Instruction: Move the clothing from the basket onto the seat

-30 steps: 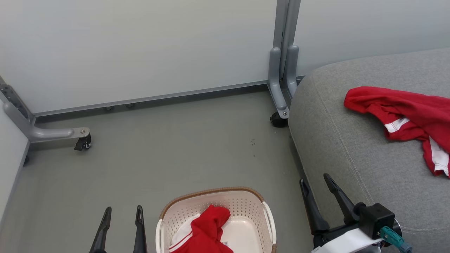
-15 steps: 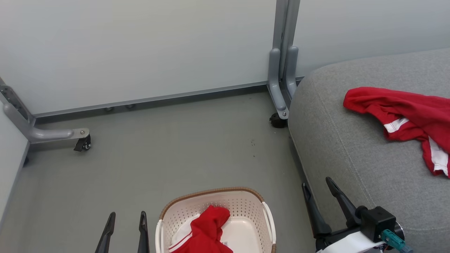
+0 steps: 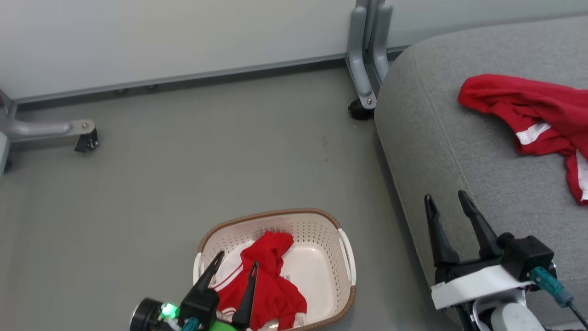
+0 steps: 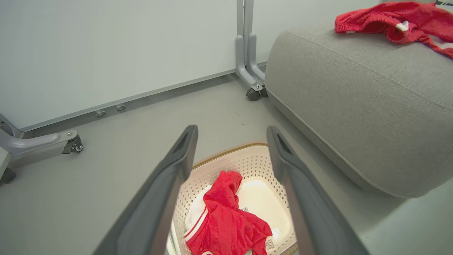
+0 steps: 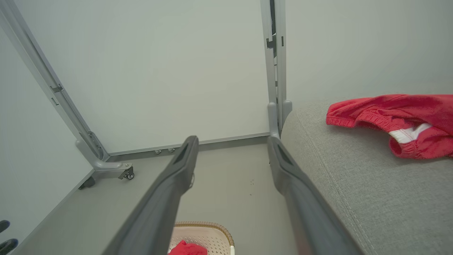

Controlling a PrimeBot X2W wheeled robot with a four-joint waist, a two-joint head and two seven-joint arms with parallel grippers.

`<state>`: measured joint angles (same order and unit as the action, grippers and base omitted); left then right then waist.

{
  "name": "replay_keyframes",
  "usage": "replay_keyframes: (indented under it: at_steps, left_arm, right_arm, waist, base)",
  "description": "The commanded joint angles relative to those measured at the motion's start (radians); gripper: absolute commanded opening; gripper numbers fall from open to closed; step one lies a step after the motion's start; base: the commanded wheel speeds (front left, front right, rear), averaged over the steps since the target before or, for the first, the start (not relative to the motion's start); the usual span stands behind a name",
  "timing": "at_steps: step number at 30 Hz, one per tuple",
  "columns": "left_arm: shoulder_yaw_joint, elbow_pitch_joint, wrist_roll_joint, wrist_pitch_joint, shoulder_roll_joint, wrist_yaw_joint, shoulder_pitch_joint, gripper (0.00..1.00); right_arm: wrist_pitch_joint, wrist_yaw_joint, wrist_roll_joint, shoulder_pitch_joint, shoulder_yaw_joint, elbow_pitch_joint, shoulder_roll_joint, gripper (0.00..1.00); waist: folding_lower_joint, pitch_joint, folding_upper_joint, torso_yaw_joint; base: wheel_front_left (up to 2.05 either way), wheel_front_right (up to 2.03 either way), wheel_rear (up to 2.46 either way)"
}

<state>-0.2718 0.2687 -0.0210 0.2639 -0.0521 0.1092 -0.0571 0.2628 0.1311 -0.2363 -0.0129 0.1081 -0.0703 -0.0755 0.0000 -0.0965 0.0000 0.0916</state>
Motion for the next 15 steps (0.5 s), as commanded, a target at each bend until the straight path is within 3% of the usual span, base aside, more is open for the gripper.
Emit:
replay_keyframes:
  at_steps: [1,8,15]
  left_arm:
    - [-0.021,0.029,0.013,0.001,-0.011,0.009,0.08,1.0]
    - [-0.204,0.278,0.082,0.001,-0.021,0.022,0.453,1.0]
    - [-0.34,0.608,0.134,-0.025,-0.006,0.022,0.761,1.0]
  right_arm:
    - [0.003,-0.001,-0.001,0.038,-0.014,0.016,-0.004,1.0]
    - [0.003,-0.001,0.022,0.158,-0.091,0.107,-0.035,1.0]
    - [0.003,-0.001,0.031,0.231,-0.141,0.181,-0.044,1.0]
  waist:
    - [0.0,-0.178,0.0,-0.017]
    - [0.0,-0.44,0.0,-0.044]
    - [0.0,-0.612,0.0,-0.036]
  base:
    - [0.0,0.0,0.0]
    - [0.0,0.0,0.0]
    - [0.0,0.0,0.0]
